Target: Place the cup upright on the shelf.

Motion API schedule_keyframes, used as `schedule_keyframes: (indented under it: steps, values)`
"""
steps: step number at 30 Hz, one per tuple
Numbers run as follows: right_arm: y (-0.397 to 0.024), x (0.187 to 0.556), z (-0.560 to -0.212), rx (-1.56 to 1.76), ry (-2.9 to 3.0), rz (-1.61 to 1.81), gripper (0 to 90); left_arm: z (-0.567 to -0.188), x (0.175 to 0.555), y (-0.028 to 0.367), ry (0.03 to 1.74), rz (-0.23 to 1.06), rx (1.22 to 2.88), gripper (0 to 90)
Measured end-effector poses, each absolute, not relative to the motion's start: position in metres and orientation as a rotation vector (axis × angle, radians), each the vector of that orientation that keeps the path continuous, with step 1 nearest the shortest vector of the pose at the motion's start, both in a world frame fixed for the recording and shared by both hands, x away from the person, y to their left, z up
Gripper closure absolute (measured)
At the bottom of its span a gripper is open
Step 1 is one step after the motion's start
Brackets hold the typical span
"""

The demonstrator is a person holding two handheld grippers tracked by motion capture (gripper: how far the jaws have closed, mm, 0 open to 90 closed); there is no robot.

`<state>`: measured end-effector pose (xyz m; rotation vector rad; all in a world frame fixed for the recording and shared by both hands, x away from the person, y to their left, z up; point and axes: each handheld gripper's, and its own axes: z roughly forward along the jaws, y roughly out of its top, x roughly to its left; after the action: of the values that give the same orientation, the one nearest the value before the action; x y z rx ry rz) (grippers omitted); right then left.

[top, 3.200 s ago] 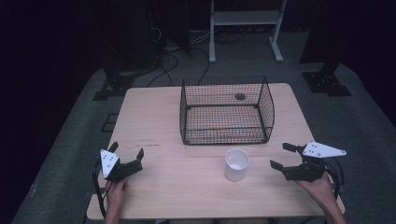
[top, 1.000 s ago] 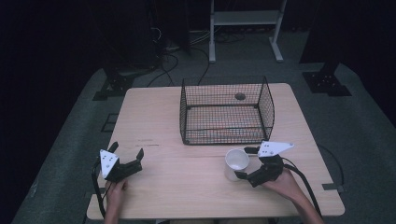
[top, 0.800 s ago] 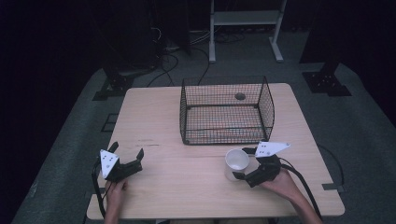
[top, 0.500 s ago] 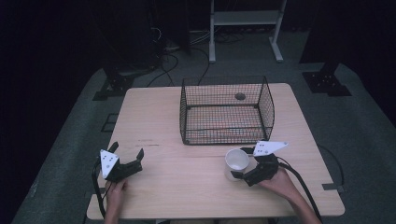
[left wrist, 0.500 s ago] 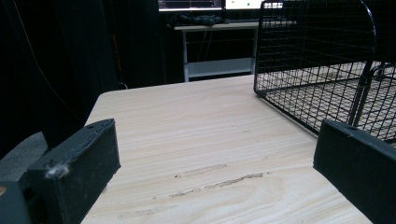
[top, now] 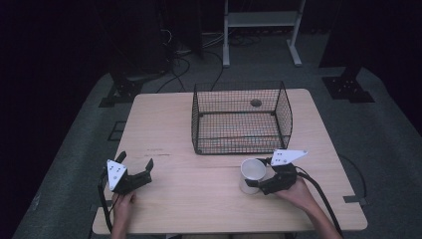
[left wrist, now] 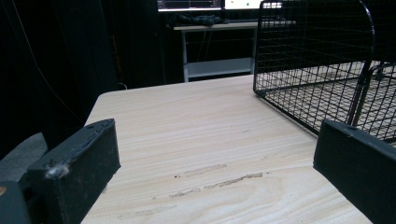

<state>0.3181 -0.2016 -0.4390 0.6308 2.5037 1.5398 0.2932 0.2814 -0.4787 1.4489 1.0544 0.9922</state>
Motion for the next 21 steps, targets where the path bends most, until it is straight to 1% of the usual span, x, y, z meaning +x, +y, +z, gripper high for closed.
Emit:
schedule_keyframes:
  steps: [5, 21]
  values:
    - [-0.201, 0.32, -0.425, 0.61, 2.535, 1.555, 19.2, -0.479, 0.293, 0.281, 1.054, 0.993, 1.451, 0.0]
    - [-0.189, 0.335, -0.403, 0.552, 2.593, 1.546, 19.2, -0.479, 0.293, 0.281, 1.055, 0.993, 1.451, 0.0]
